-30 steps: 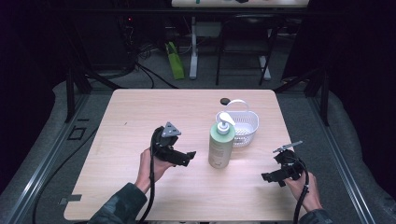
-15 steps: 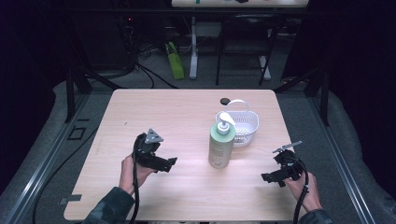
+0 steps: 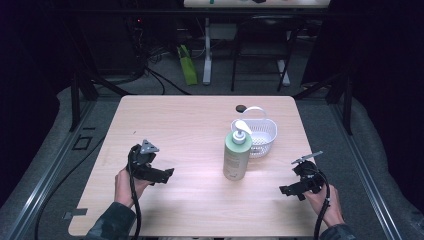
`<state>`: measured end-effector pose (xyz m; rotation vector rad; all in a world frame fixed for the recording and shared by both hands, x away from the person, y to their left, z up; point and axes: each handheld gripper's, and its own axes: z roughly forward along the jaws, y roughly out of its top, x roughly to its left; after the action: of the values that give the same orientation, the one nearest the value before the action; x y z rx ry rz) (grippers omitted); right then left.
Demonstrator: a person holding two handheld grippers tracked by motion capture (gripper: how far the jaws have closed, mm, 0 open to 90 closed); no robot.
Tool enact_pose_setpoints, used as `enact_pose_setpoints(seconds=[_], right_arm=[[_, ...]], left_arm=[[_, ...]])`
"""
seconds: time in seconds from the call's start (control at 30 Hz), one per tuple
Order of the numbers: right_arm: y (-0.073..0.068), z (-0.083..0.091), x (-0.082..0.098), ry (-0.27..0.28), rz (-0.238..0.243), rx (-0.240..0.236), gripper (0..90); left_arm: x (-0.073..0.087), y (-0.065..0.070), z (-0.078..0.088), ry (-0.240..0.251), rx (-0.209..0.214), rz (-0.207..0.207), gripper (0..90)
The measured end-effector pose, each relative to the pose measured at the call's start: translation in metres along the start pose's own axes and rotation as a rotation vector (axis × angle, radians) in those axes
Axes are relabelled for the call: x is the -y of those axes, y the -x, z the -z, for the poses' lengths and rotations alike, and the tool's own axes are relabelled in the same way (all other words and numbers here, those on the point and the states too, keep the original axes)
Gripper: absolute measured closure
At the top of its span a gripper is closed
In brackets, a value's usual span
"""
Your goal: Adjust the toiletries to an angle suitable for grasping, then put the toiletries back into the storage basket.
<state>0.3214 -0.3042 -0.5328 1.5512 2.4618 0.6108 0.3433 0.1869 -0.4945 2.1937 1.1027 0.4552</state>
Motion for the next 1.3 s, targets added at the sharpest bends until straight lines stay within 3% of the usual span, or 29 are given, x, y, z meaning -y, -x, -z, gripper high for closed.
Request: enact_pose_setpoints(seconds=[0.23,0.5,0.73,0.9,1.1,1.23,1.3], right_arm=[[-0.001,0.001,0.000,0.009,-0.005,-0.005,3.4],[-0.002,0.005,0.000,0.049,-0.016,-0.012,1.9],[-0.011,0.014,-0.003,0.106,0.025,-0.003,0.0],[-0.020,0.023,-0.005,0.163,0.040,-0.015,0.0],[-0.031,0.029,-0.009,0.223,0.082,-0.038,0.0],[-0.038,0.034,-0.013,0.265,0.086,-0.055,0.0],[-0.040,0.035,-0.014,0.281,0.091,-0.067,0.0]], left_arm=[[0.003,-0.003,0.001,-0.006,0.001,0.023,0.0],[0.017,-0.014,0.009,-0.023,-0.006,0.095,0.0],[0.019,-0.011,0.003,-0.068,-0.007,0.067,0.0],[0.018,-0.013,0.000,-0.059,-0.012,0.061,0.0],[0.018,-0.023,-0.002,-0.047,-0.020,0.085,0.0],[0.016,-0.026,0.001,-0.017,-0.024,0.122,0.0],[0.015,-0.027,0.000,-0.027,-0.028,0.123,0.0]])
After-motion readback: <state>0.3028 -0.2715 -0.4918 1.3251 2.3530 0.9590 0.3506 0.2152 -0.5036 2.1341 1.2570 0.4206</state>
